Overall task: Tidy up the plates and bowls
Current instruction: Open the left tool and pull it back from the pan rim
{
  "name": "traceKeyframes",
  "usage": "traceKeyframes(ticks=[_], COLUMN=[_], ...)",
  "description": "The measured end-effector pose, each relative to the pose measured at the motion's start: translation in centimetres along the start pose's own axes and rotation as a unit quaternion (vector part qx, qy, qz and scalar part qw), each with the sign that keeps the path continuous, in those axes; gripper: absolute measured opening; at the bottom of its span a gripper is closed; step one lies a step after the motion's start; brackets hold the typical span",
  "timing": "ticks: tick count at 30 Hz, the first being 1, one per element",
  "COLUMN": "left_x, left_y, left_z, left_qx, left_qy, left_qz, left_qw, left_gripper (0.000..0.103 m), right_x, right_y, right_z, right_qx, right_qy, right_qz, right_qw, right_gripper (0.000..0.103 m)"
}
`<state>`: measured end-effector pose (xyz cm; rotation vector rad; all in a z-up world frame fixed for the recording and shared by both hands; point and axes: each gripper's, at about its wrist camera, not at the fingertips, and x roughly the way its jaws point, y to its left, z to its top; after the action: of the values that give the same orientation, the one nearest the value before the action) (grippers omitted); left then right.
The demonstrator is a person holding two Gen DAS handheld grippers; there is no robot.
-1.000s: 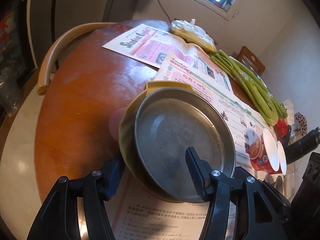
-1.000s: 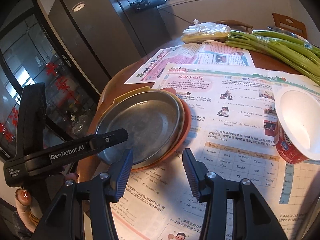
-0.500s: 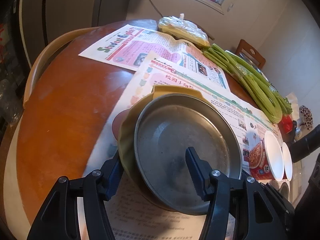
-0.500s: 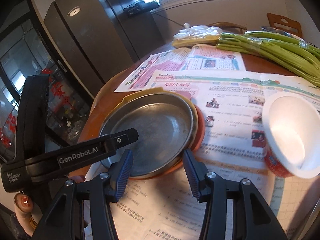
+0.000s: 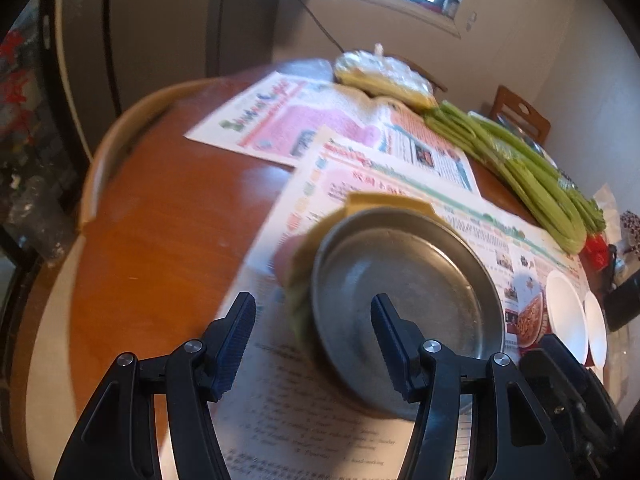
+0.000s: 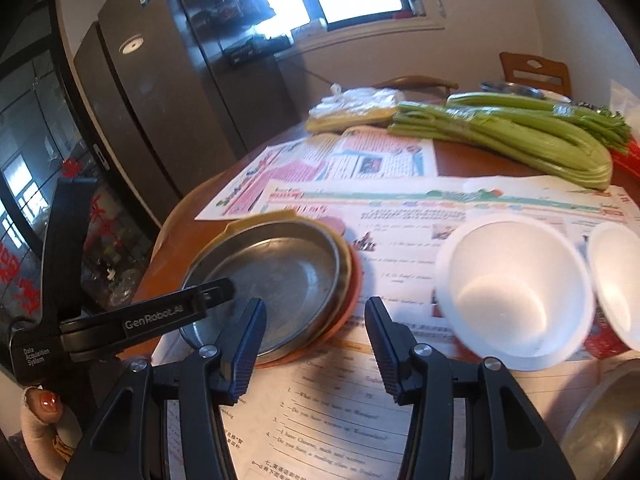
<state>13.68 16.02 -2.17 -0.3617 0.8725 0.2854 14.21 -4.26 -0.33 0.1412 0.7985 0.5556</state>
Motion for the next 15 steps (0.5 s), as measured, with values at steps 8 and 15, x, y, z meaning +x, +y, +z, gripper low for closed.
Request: traceKeyframes(ticks=[8, 15], left_x=[-4.3, -7.3], left_y=[-1.1, -4.5], left_z=[-0.9, -2.1], left_qx=[0.007, 0.040], left_qy=[-0.036, -0.057], left_qz=[-0.020, -0.042], left_qw=[0.9991, 0.9967], left_gripper=[0.062, 0.062], right_x=[-3.7, -7.8], right_y=[0.0, 0.1], right_z=[0.1, 0.2], right_qx=[-0.007, -0.026], right_qy=[-0.030, -0.066], right_qz=[0.012, 0.016], right_qw=[0.999, 0.997], right_gripper=[0.051, 0.054])
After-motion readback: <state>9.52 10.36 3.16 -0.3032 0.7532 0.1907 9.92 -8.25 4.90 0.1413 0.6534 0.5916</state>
